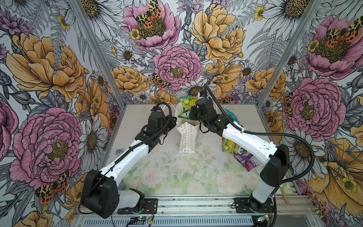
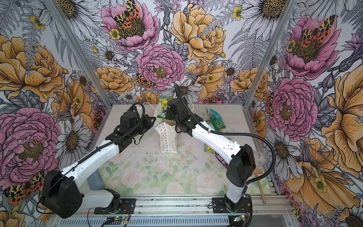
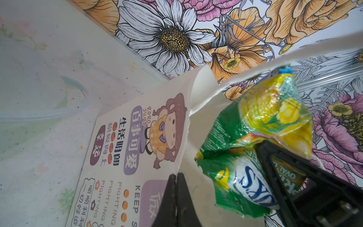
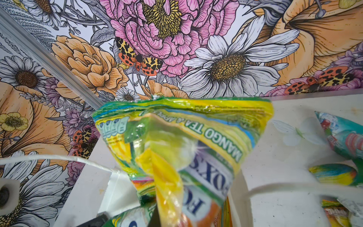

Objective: Place the snacks into the paper bag
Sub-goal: 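Lower the green packet into the bag beside the left gripper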

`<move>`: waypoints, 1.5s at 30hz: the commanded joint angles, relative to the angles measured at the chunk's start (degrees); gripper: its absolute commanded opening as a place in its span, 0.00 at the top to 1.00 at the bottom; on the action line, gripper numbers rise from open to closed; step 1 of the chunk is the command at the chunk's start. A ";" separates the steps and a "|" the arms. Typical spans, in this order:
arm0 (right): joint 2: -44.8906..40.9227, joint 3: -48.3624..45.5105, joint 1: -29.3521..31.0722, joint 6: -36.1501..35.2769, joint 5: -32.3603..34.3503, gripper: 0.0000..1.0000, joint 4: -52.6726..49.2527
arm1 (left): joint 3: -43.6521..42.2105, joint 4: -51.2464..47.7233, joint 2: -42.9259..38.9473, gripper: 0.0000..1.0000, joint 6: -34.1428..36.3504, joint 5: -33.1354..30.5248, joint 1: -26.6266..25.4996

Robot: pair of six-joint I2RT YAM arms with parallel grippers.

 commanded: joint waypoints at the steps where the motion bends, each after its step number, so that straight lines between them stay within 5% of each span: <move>1: 0.78 3.21 0.19 1.66 -1.01 1.00 -0.57 | -0.98 0.93 -1.02 1.00 -0.86 1.03 -0.16; 45: 4.68 12.00 -0.07 7.08 -2.57 1.00 -13.41 | -1.16 1.03 -1.55 1.00 -0.88 1.20 -0.03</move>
